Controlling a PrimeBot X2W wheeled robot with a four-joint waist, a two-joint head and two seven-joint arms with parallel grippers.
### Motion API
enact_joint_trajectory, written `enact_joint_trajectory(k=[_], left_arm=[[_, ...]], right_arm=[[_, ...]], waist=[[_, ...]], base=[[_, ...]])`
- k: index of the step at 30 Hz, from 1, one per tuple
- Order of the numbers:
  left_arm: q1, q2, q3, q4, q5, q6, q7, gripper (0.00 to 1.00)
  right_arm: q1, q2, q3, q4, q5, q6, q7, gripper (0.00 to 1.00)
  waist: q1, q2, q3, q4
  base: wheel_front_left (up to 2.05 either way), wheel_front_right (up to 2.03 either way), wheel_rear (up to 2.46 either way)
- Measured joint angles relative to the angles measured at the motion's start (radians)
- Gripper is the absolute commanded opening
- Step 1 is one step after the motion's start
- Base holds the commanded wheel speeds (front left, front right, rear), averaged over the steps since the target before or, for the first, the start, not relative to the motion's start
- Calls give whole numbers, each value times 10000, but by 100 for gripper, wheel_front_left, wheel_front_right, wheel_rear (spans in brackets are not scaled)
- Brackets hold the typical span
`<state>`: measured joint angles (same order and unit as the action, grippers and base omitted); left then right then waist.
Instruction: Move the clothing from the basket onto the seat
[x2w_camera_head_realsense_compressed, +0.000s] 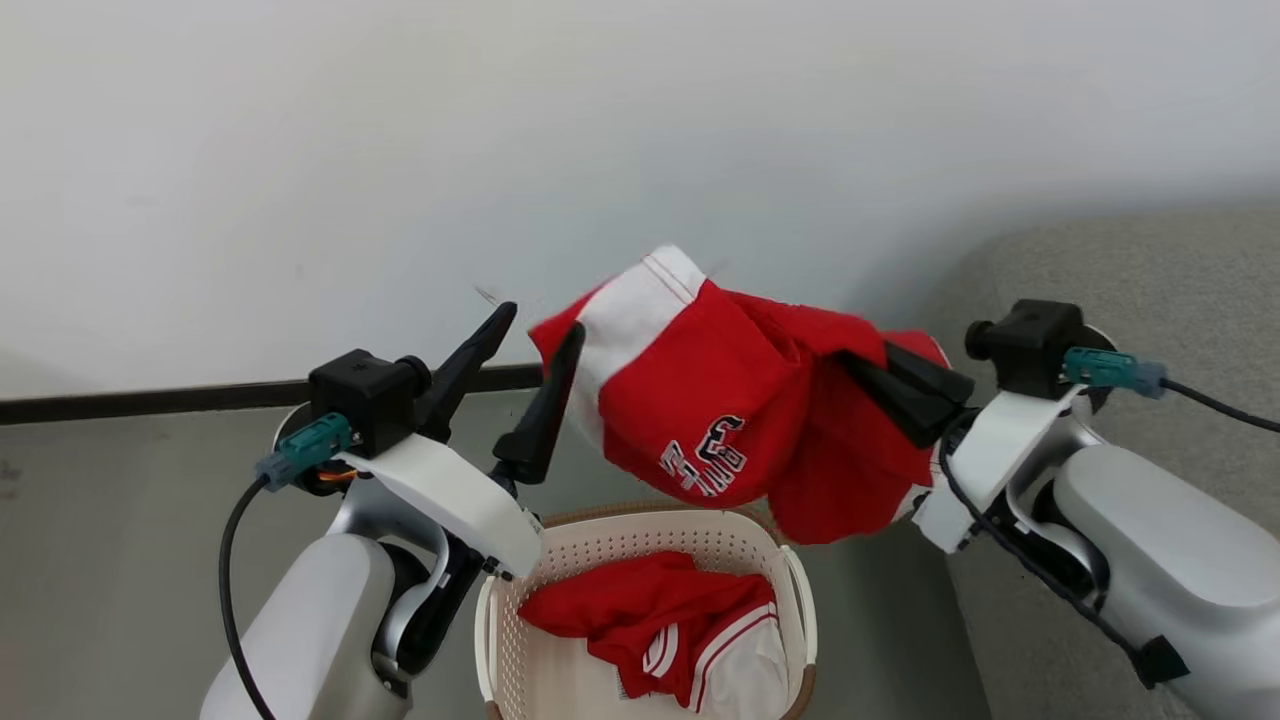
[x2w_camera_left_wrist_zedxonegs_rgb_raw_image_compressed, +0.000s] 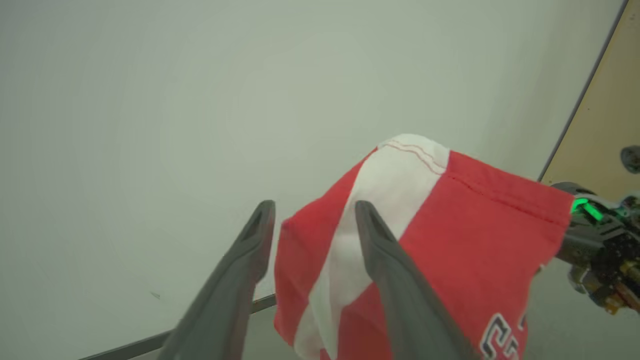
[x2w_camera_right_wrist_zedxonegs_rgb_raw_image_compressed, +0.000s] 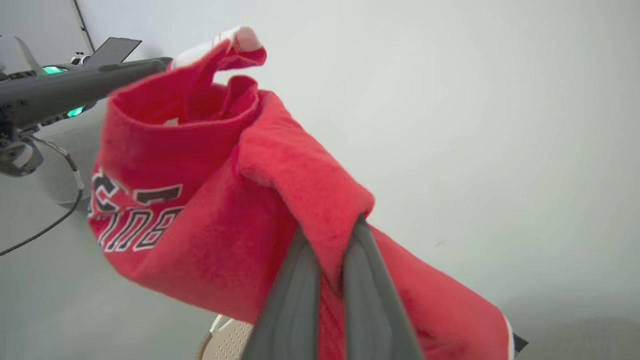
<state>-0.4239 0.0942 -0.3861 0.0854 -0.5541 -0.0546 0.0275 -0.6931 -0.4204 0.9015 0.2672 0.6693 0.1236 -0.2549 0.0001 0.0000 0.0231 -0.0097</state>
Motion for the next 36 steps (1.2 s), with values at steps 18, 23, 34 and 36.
enact_joint_trajectory(k=[18, 23, 34, 36], left_arm=[[718, 23, -1584, 424, 376, -552, -920, 100], [848, -6, -1856, 546, 378, -568, -1074, 100], [889, -167, -2491, 658, 403, -640, -1371, 100], [894, -205, -2581, 663, 403, -642, -1452, 100]], right_arm=[[3041, -625, -5400, -286, -1252, 0, -2, 0], [3868, -619, -6447, -577, -1801, 0, -2, 0], [5439, -81, -7839, -1490, -2692, 0, -2, 0], [5684, 59, -7996, -1651, -2834, 0, -2, 0]], waist=[[0, 0, -76, -892], [-1, 0, -95, -1174], [-1, 0, -125, -1879], [0, 0, -127, -2016]], base=[[0, 0, 0], [0, 0, 0], [0, 0, 0], [0, 0, 0]])
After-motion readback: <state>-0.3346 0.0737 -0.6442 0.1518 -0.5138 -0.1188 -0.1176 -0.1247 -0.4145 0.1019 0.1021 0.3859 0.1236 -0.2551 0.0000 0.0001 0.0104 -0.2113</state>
